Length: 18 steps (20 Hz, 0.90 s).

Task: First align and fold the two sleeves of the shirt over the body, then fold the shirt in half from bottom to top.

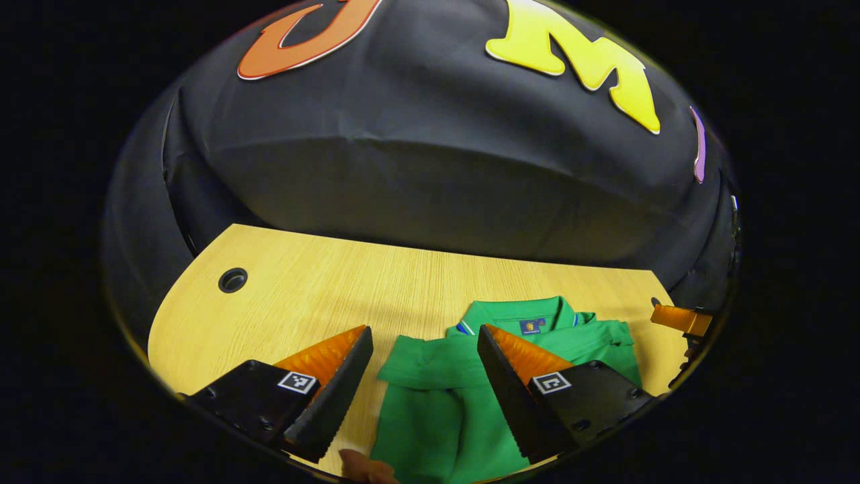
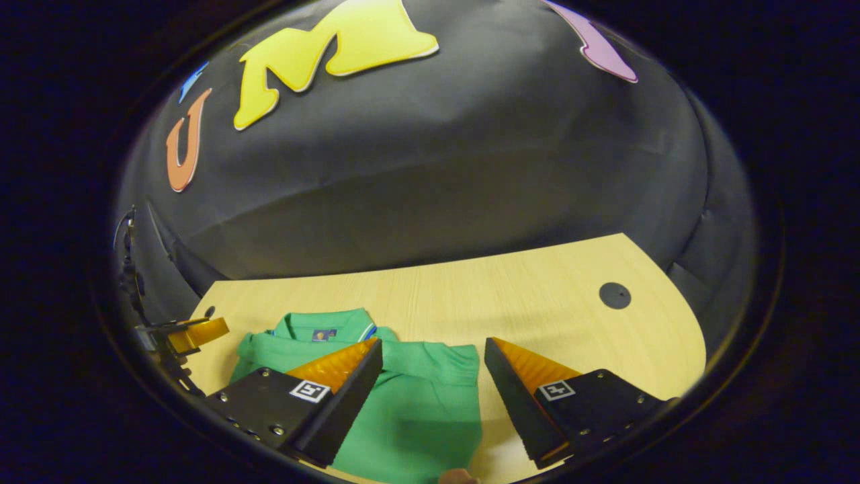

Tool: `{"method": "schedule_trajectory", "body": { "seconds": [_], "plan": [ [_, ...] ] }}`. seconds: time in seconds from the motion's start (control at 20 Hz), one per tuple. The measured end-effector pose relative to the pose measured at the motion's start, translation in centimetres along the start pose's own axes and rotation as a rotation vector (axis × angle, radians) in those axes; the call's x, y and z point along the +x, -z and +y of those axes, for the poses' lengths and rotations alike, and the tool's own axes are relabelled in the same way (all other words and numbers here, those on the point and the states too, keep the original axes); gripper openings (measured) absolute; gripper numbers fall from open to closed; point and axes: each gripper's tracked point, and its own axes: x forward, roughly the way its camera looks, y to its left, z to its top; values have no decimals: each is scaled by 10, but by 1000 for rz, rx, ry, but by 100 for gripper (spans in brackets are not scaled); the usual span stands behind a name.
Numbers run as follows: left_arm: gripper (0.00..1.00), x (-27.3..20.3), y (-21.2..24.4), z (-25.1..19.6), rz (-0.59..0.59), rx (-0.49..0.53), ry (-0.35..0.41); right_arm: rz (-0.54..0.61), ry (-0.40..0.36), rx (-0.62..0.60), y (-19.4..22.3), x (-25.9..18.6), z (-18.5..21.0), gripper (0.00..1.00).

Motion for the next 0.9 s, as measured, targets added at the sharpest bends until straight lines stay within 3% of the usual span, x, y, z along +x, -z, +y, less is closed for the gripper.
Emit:
{"method": "schedule_trajectory", "body": {
  "seconds": [0.35,0.9],
  "plan": [
    [100,-78,-21,-9,-123,33,21,-103,-18,-43,-13,-77,15,96],
    [99,-243,-24,-24,-312,82,72,-299,-67,-109,-17,-246,70,96]
  ]
}}
